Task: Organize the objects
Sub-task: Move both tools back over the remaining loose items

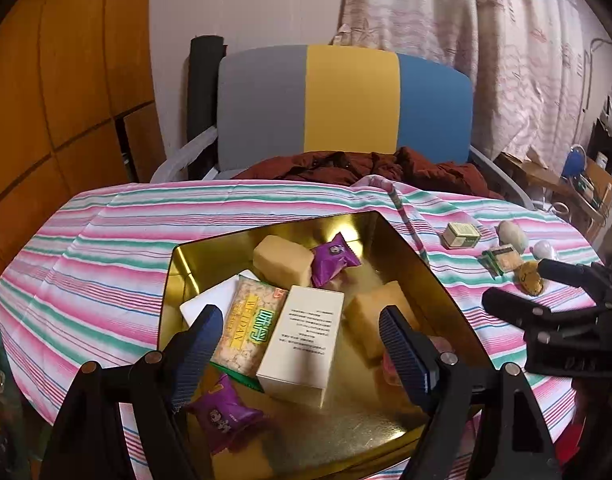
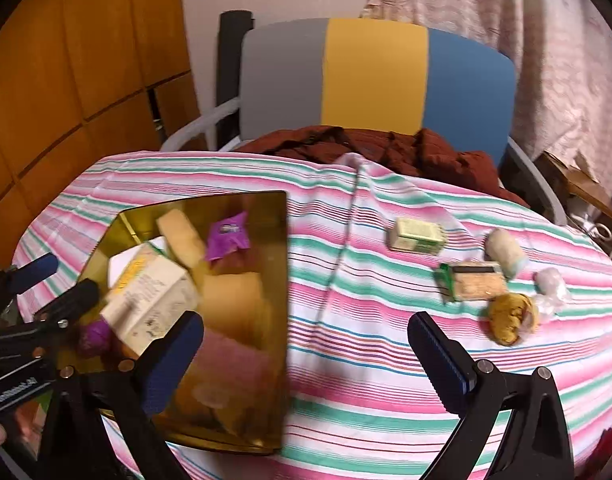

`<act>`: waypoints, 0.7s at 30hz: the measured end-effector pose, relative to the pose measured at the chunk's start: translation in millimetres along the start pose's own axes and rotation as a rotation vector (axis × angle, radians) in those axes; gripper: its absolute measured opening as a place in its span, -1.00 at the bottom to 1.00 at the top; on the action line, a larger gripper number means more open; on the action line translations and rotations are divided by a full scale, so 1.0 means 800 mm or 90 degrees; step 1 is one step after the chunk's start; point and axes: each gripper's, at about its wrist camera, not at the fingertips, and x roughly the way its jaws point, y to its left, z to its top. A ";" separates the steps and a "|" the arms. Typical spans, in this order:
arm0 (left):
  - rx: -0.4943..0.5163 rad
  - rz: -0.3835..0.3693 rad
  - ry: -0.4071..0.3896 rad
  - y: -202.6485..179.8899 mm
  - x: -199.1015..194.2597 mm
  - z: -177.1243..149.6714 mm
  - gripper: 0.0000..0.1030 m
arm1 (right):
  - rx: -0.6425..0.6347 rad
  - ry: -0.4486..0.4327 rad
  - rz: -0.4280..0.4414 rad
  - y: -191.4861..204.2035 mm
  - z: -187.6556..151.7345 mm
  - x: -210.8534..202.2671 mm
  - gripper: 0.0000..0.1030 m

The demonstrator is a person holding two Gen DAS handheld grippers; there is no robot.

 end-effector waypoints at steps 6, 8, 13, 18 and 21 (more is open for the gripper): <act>0.017 -0.015 0.007 -0.013 0.002 -0.001 0.59 | 0.028 0.011 -0.039 -0.051 -0.004 0.001 0.99; 0.023 -0.025 0.008 -0.017 0.001 -0.001 0.59 | 0.039 0.018 -0.053 -0.073 -0.005 0.001 0.99; 0.032 -0.050 0.010 -0.027 0.000 -0.001 0.59 | 0.081 0.029 -0.093 -0.136 -0.005 0.002 0.99; 0.031 -0.076 0.020 -0.033 0.002 0.001 0.59 | 0.159 0.006 -0.140 -0.228 0.008 -0.005 0.99; 0.035 -0.093 0.021 -0.040 0.004 0.004 0.59 | 0.226 -0.013 -0.171 -0.285 0.007 -0.005 0.99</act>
